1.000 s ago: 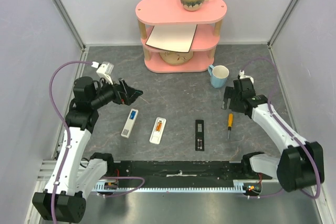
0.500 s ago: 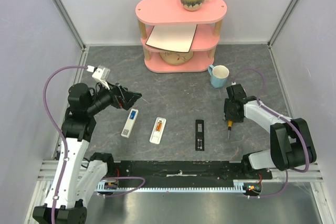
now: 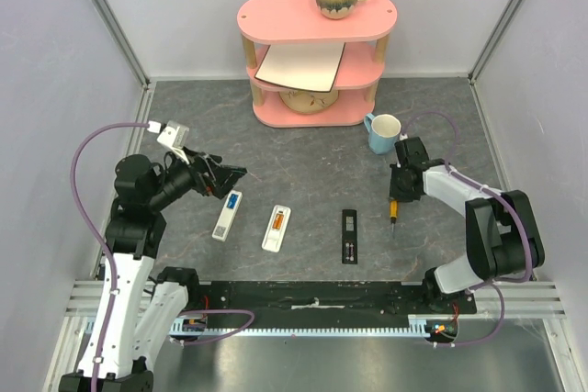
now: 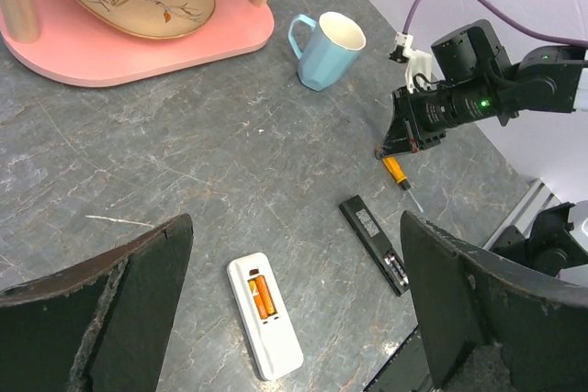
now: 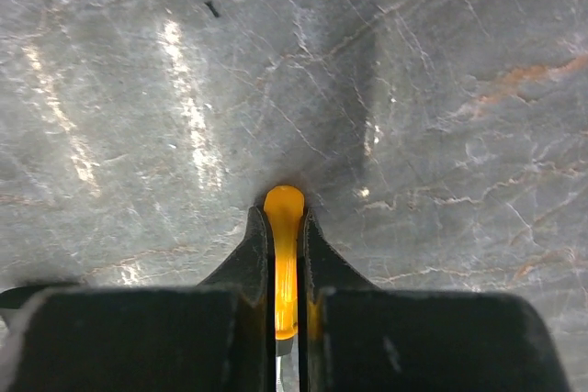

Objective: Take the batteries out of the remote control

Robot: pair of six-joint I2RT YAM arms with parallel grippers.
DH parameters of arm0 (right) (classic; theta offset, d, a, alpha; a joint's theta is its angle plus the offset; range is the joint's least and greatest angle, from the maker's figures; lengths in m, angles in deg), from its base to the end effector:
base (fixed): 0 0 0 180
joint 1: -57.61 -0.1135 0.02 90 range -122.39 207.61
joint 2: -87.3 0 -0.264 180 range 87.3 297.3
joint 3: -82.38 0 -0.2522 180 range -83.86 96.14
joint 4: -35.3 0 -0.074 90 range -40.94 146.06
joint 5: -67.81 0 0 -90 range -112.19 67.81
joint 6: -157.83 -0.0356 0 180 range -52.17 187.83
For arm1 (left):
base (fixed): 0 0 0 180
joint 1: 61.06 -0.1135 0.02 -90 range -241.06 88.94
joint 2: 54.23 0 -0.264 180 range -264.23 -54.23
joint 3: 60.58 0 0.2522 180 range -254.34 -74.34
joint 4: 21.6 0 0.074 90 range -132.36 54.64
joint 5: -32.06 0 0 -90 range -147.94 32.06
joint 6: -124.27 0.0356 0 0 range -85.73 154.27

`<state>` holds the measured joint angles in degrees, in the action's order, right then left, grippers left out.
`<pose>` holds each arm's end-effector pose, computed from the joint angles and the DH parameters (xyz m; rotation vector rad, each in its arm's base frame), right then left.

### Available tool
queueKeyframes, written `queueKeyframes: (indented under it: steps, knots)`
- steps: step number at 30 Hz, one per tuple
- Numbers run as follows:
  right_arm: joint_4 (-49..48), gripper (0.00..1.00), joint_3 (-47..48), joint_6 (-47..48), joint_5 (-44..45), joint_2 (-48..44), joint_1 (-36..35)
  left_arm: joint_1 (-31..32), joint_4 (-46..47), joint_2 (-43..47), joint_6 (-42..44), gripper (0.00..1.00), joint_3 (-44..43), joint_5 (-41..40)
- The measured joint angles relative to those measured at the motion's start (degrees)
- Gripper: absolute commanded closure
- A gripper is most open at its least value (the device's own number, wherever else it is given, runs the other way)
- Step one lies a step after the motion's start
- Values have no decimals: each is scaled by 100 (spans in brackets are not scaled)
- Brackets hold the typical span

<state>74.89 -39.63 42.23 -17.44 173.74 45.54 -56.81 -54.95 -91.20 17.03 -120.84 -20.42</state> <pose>0.2610 0.0528 0.1553 0.3461 2.7300 0.0643 0.1394 -0.0321 0.3541 0.2914 1.7607 -0.8410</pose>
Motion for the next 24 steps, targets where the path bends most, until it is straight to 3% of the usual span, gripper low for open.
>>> queueKeyframes:
  steps: [7,14,17,24]
  knots:
    - [-426,100,-334,9,-625,-358,-2,0,17,-13,-2,1,120,164]
    - [-417,100,-643,-293,-1209,-2693,-254,186,15,-361,-155,1,490,354]
    - [-686,100,-636,-522,-1410,-3580,-424,564,72,-560,-308,1,503,330]
    - [-927,100,-640,-1113,-1517,-4028,-1093,2715,710,-1703,-713,2,284,-323]
